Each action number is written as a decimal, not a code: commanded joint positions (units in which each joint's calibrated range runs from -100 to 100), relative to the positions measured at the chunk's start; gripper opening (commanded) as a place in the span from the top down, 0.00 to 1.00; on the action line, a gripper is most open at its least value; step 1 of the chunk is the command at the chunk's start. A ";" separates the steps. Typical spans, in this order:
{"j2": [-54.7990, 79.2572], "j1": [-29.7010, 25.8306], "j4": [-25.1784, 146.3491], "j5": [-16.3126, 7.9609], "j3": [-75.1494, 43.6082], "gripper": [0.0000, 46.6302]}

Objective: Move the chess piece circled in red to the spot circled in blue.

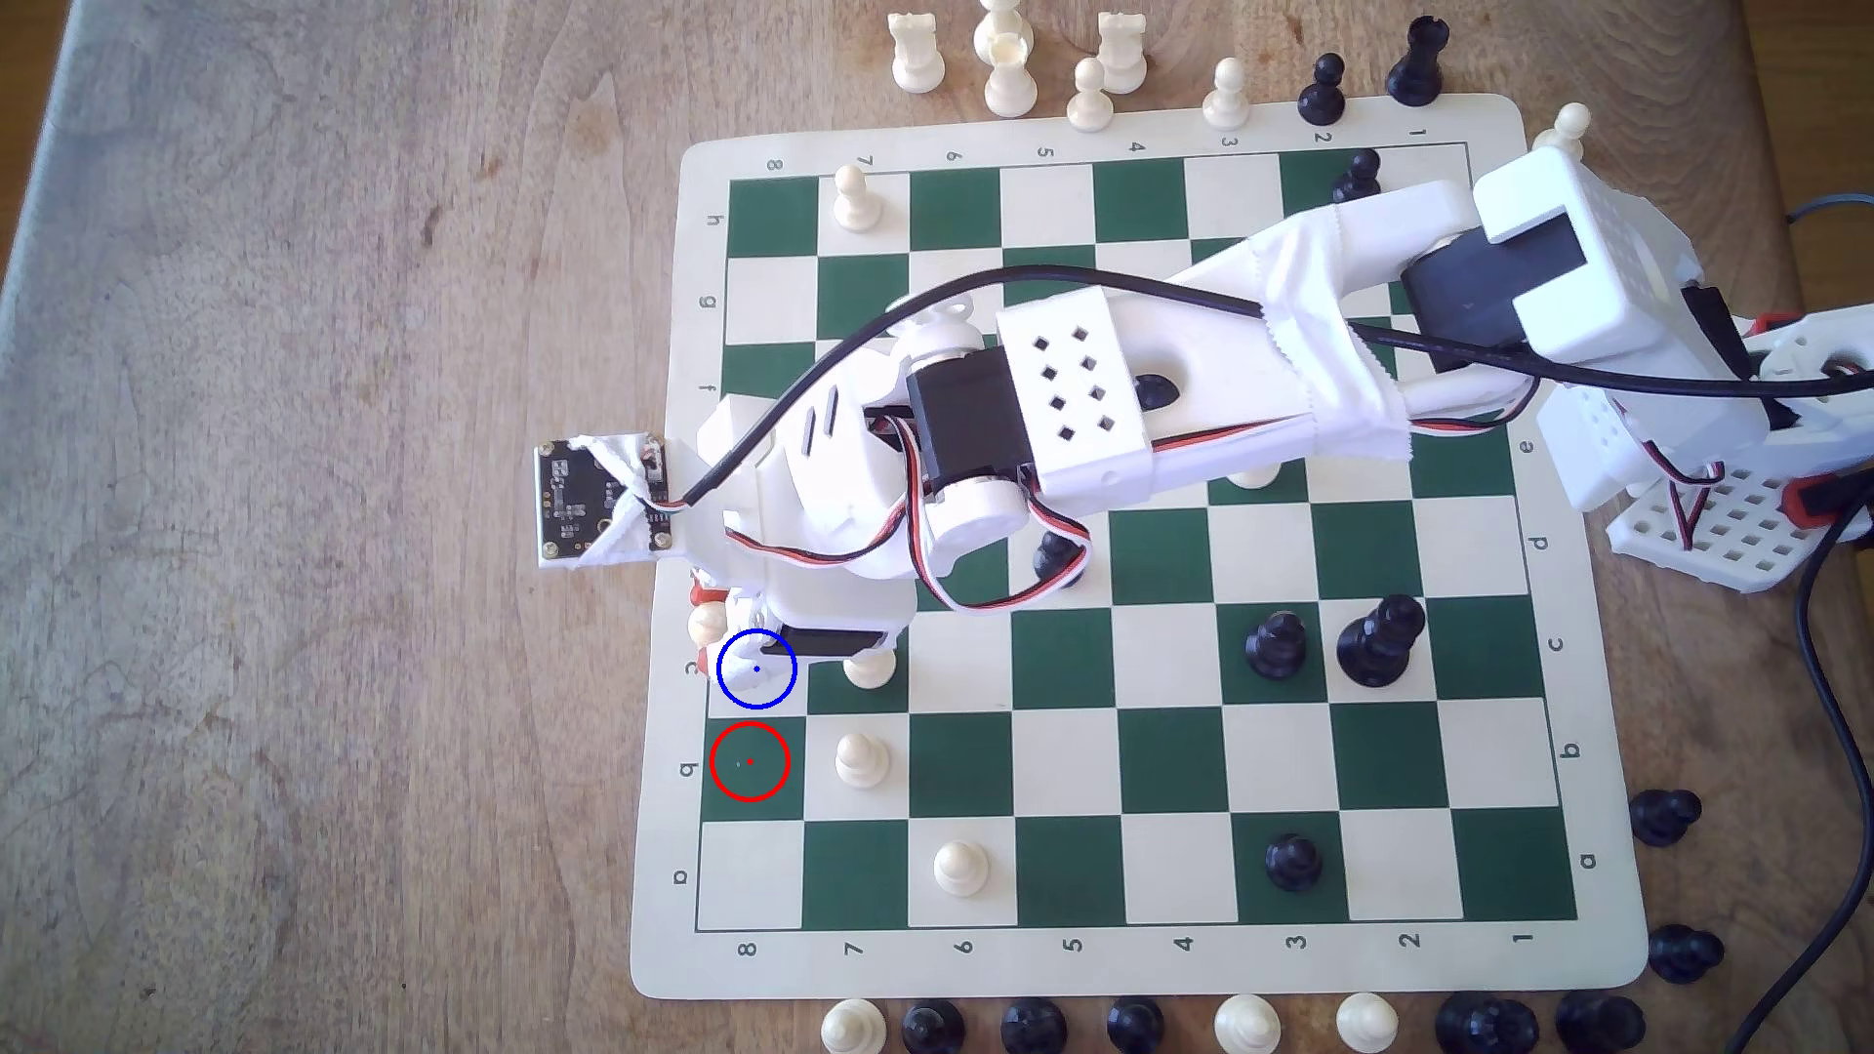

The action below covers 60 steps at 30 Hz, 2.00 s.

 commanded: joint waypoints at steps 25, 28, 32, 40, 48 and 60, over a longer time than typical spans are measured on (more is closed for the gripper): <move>0.60 -0.03 -2.11 0.05 -0.32 0.99; 0.94 -0.10 -2.11 0.10 0.04 0.99; 0.94 -0.18 -2.11 0.24 0.67 0.99; 1.19 -0.10 -2.03 0.34 0.67 0.90; 0.60 0.37 -1.30 0.20 0.76 0.75; -1.10 0.37 0.59 0.29 0.76 0.65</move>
